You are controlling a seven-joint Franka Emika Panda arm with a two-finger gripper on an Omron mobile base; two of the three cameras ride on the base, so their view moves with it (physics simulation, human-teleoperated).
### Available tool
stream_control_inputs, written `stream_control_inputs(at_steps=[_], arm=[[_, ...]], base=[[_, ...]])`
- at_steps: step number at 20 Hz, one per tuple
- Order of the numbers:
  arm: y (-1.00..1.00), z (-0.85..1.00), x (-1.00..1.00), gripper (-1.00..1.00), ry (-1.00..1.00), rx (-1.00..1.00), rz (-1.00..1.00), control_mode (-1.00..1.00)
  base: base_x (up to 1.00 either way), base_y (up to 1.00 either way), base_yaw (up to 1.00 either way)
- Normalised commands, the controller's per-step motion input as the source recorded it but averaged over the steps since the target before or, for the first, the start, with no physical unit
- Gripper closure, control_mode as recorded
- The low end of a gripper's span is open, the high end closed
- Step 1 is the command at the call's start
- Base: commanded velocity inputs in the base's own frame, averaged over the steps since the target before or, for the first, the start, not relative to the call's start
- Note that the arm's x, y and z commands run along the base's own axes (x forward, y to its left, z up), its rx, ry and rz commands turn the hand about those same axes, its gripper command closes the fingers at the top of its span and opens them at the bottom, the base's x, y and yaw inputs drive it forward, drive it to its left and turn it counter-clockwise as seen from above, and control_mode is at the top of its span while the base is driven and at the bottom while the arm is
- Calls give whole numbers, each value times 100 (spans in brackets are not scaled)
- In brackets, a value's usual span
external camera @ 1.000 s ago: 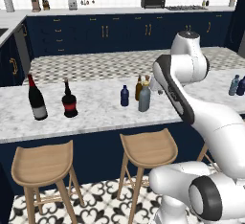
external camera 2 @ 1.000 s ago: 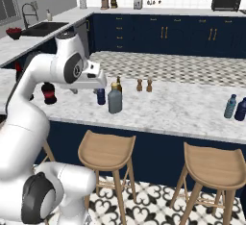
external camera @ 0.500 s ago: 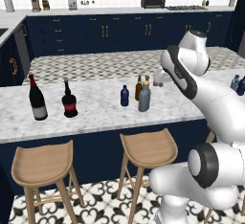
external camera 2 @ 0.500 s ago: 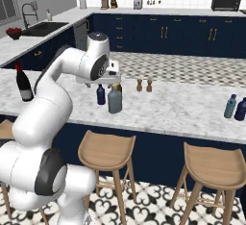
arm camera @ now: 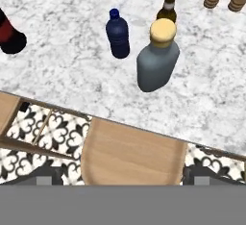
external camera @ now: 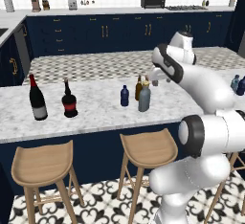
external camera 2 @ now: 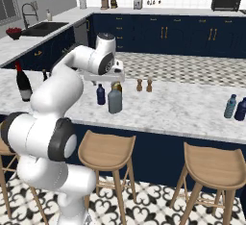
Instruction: Move the plastic bottles in the middle to the plastics group, and the glass bottles in the middle to the glass group.
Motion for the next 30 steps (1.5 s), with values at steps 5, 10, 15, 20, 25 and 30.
stream_control_inputs(at_steps=[5, 10, 15, 20, 25, 30], arm=[[11, -27, 50, -100, 0, -6, 0, -100], [4, -24, 56, -100, 2, -8, 0, -100], [1, -19, 47, -100, 2, -5, 0, -100], [0, -20, 40, -100, 3, -4, 1, -100], [-2, -23, 39, -100, 5, -1, 5, -100], [-2, -28, 28, -100, 9, -4, 13, -100]], base=[[0, 0, 0], [0, 0, 0], [0, 0, 0], [0, 0, 0], [0, 0, 0], [0, 0, 0]])
